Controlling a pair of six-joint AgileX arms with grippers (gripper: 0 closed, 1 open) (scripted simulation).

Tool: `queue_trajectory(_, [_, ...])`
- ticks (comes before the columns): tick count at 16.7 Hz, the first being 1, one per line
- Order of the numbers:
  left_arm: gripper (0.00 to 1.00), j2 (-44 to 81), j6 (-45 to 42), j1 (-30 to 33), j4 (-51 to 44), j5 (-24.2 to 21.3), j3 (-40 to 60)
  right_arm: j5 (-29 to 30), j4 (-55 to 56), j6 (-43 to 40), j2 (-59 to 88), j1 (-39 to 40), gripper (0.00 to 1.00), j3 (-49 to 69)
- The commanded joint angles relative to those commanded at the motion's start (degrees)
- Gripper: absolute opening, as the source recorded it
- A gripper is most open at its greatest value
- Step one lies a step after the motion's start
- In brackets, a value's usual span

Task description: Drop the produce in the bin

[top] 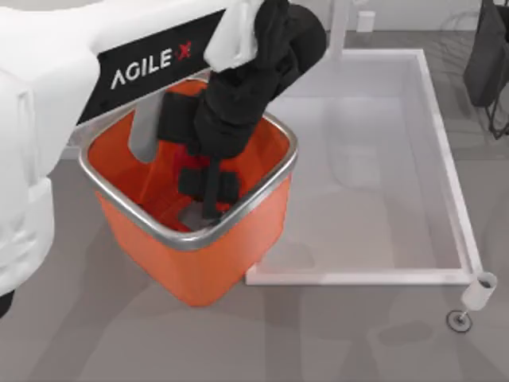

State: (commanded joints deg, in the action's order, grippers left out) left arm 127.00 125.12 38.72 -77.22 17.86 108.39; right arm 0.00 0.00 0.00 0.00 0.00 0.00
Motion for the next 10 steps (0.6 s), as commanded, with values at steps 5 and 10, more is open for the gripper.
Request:
queue_trajectory(5, [0.9, 0.0, 0.0, 0.0, 0.0, 0.0, 0.0, 0.0, 0.0, 0.0, 0.0, 0.0, 1.0, 0.0])
queue_trajectory(10, [1.0, 0.0, 0.0, 0.0, 0.0, 0.0, 0.0, 0.0, 0.0, 0.0, 0.0, 0.0, 1.0, 0.0])
